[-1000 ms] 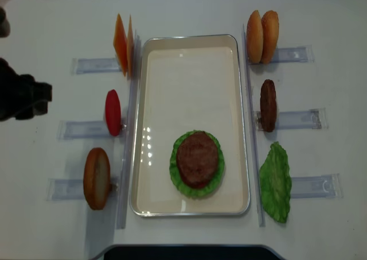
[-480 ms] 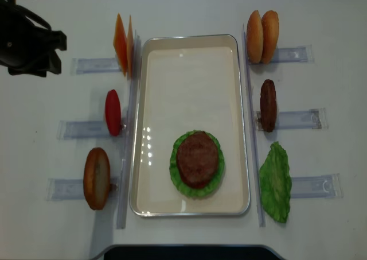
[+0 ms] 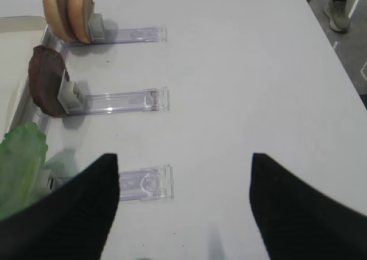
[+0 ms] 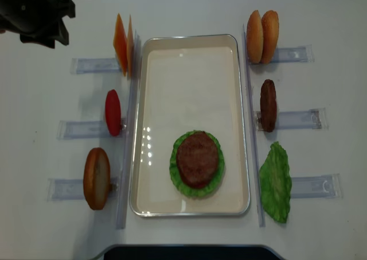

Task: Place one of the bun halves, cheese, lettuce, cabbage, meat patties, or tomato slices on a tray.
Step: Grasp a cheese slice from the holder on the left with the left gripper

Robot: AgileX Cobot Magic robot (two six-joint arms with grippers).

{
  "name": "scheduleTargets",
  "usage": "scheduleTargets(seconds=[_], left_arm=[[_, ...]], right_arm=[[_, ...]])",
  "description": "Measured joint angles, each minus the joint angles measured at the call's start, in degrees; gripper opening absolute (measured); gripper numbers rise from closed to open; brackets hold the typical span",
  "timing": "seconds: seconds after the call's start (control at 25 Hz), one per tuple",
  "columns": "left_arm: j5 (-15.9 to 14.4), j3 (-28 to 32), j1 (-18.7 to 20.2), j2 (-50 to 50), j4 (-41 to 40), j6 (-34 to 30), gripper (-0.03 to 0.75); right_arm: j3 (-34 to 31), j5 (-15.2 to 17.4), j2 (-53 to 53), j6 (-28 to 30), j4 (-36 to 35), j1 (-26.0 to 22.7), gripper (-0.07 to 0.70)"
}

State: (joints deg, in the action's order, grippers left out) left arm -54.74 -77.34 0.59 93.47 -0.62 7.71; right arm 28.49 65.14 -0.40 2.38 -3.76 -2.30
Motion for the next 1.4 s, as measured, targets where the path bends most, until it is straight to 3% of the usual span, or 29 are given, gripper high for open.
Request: scheduleTargets(seconds=[0.76, 1.4], left_arm=[[-2.1, -16.4, 0.4, 14.2, -0.1, 1.8, 0.265], [-2.8, -16.9, 6.0, 16.1, -2.8, 7.7, 0.319]], right_arm=[[0.0, 0.0, 0.0, 0.0, -0.1, 0.0, 0.489], [0.0, 0.0, 0.0, 0.0, -0.1, 0.0, 0.489]])
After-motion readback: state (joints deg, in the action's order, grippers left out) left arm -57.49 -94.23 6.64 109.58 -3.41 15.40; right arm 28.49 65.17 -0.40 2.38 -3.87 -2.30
